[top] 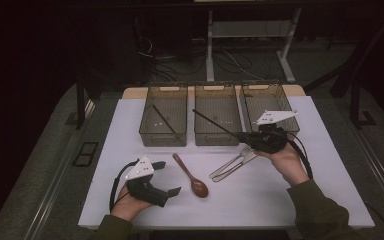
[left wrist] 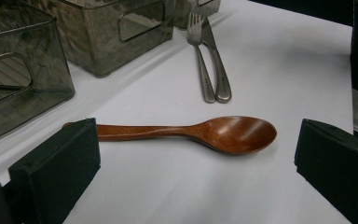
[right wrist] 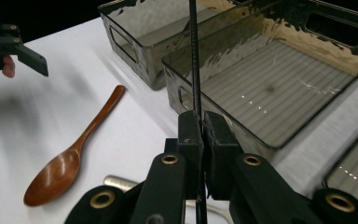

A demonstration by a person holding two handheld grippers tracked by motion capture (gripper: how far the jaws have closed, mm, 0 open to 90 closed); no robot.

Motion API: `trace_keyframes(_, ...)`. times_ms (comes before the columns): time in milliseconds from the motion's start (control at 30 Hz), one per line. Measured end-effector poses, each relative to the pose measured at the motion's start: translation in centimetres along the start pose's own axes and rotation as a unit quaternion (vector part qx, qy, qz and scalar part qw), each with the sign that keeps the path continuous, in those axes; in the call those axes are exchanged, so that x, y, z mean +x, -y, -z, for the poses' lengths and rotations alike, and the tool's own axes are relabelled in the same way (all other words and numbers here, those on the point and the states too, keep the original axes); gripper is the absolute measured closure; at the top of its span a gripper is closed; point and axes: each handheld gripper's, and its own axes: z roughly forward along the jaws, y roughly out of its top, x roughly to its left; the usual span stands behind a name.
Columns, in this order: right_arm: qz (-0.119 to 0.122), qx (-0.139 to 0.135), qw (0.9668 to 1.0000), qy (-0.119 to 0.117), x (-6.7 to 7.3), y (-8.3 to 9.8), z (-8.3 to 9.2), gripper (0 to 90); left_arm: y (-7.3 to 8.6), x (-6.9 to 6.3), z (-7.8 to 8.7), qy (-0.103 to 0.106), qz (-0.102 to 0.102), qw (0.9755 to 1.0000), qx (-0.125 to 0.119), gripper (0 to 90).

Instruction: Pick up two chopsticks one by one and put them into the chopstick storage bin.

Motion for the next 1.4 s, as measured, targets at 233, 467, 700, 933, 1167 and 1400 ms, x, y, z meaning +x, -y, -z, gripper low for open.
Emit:
trace_keyframes(233, 0.000, 0.004, 1.0000, -0.004, 0.5, -1.6, -2.0, 85.0, 0.0, -0.1, -0.1, 0.001, 0.001, 1.0000, -0.001, 0.0)
trace_keyframes(467, 0.008, 0.010, 0.9999, -0.005, 1.1, -3.8, -4.0, 85.1, 0.0, -0.1, 0.0, 0.001, 0.001, 1.0000, -0.003, 0.0)
trace_keyframes(700, 0.006, 0.022, 0.9997, 0.003, 1.5, -6.0, -6.4, 85.0, 0.0, -0.1, -0.1, 0.004, 0.000, 1.0000, -0.002, 0.0)
trace_keyframes(933, 0.003, 0.037, 0.9992, 0.013, 1.5, -7.8, -8.7, 85.0, -0.1, -0.1, -0.1, 0.006, 0.001, 1.0000, -0.004, 0.0)
trace_keyframes(1167, -0.003, 0.056, 0.9982, 0.021, 1.6, -9.1, -11.4, 85.0, -0.1, 0.0, -0.1, 0.005, -0.001, 1.0000, -0.005, 0.0)
trace_keyframes(1400, -0.001, 0.070, 0.9969, 0.035, 2.3, -10.7, -13.9, 85.0, -0.1, -0.1, -0.1, 0.005, -0.003, 1.0000, -0.003, 0.0)
